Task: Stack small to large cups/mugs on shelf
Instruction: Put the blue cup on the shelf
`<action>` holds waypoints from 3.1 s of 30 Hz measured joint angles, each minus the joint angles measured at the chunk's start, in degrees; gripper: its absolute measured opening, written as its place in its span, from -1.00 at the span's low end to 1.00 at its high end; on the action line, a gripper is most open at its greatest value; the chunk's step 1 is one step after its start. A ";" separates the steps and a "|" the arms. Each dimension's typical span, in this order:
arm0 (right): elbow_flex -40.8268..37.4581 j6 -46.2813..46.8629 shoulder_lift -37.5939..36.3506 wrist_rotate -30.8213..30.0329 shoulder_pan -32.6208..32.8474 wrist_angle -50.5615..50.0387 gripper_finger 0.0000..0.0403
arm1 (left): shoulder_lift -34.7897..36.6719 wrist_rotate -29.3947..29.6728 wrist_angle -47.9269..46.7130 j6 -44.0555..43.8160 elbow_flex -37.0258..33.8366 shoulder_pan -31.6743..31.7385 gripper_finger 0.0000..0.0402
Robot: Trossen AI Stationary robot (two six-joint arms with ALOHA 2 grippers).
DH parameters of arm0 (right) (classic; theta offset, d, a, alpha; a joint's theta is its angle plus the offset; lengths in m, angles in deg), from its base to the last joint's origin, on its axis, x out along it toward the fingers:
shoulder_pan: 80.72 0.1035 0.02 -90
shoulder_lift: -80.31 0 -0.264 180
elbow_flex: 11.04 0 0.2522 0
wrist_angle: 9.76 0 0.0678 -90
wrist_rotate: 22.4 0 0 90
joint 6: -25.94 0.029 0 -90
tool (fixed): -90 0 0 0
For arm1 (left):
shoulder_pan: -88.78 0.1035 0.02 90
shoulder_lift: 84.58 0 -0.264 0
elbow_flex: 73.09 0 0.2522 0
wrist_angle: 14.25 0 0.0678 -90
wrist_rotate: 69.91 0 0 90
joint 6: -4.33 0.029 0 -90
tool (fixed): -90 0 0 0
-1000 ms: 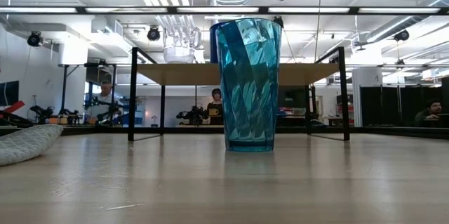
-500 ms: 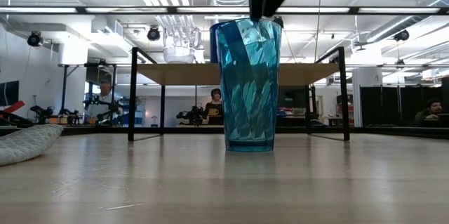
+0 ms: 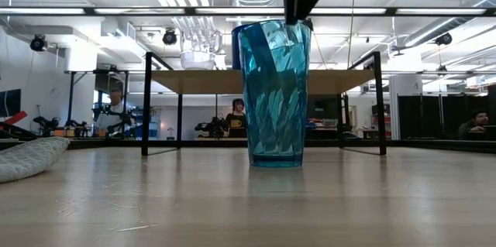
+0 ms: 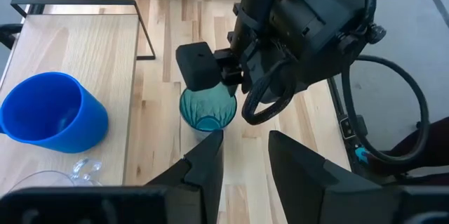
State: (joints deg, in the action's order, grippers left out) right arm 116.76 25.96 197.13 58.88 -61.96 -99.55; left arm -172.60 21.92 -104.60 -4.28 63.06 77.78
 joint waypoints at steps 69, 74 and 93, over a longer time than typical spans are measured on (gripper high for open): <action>1.59 3.97 -25.95 -5.40 -17.67 -13.96 -0.96 | 2.66 0.52 -3.64 -0.07 0.00 0.13 -0.50; 1.21 0.43 -25.57 -4.44 -22.31 -13.99 -0.96 | 2.65 0.54 -3.66 -0.07 0.00 0.12 -0.50; 0.79 -7.25 -24.74 3.17 -27.05 -13.99 -0.96 | 2.64 2.09 -3.66 0.51 0.00 0.15 -0.50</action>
State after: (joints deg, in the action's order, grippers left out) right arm 117.55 18.70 172.39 62.05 -89.01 -113.54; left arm -169.96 24.01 -108.26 -3.77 63.06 77.93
